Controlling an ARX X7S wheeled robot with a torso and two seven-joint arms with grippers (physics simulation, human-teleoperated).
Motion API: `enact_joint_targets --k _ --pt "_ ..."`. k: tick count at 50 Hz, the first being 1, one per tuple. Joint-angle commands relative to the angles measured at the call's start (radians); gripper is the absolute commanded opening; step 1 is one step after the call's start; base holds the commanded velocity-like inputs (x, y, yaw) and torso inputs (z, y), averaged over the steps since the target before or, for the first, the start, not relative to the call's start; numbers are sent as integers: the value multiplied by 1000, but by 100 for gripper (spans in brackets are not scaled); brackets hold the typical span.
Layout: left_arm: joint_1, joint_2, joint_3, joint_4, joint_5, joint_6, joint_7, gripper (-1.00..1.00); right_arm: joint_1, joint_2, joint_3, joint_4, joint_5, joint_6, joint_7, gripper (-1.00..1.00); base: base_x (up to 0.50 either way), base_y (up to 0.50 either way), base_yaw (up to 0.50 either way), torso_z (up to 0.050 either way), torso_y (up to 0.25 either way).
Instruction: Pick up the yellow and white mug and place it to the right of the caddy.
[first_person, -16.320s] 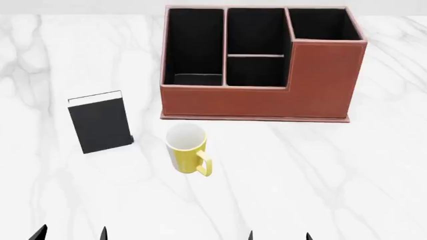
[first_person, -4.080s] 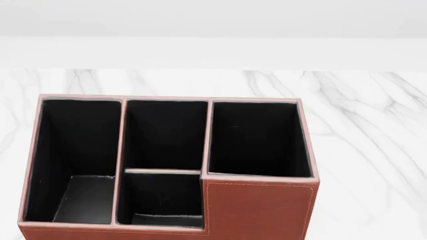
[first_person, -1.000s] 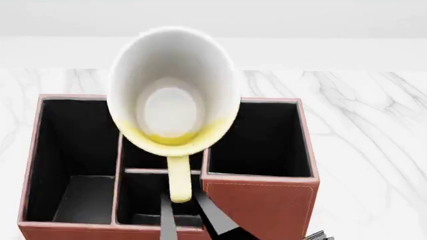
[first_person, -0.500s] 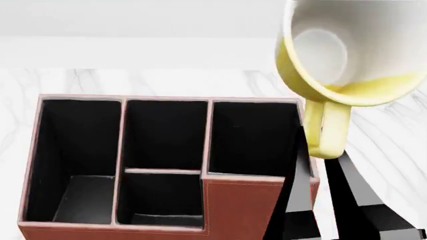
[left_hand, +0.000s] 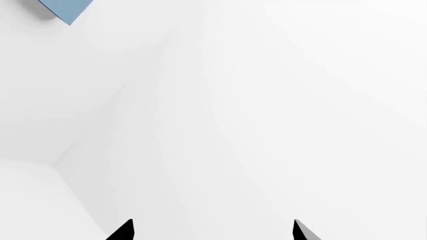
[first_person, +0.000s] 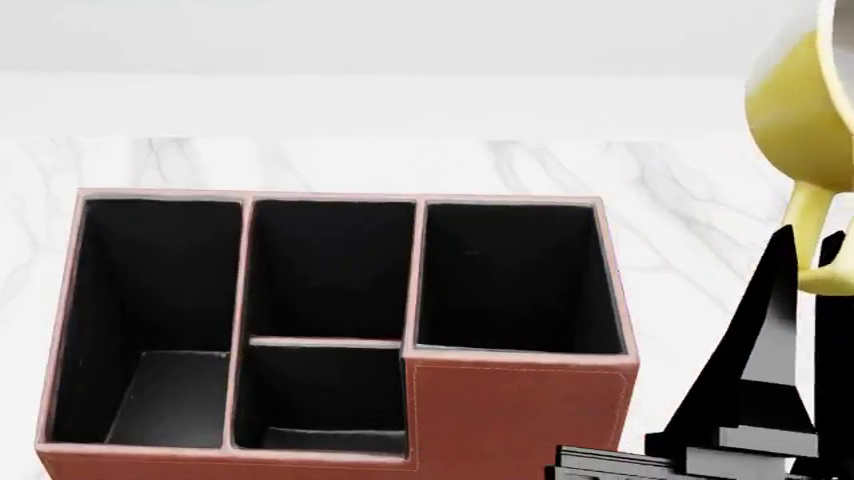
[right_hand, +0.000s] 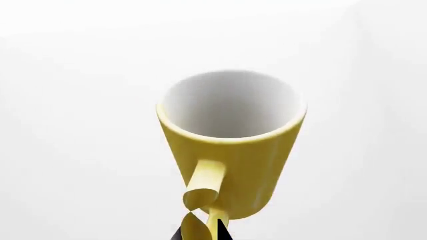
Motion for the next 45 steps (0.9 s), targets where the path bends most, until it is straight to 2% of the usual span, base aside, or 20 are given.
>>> enact_joint_targets --k 1,15,18,26,28,45 --pt "0 -2 3 0 2 -1 0 100 2 33 22 26 26 -31 40 -100 0 0 0 0 0" --pt "0 2 4 0 5 3 2 100 3 8 30 78 92 55 89 -100 0 0 0 0 1" --pt "0 2 3 0 4 3 2 100 26 -5 32 71 118 160 125 -100 0 0 0 0 0" --pt "0 1 1 0 3 3 2 100 30 -20 39 96 173 232 134 -100 0 0 0 0 0" --pt "0 -5 5 0 5 0 -2 100 40 -39 35 113 217 292 142 -100 0 0 0 0 0" --pt "0 4 -4 0 -2 3 5 100 7 -120 24 239 288 302 47 -100 0 0 0 0 1"
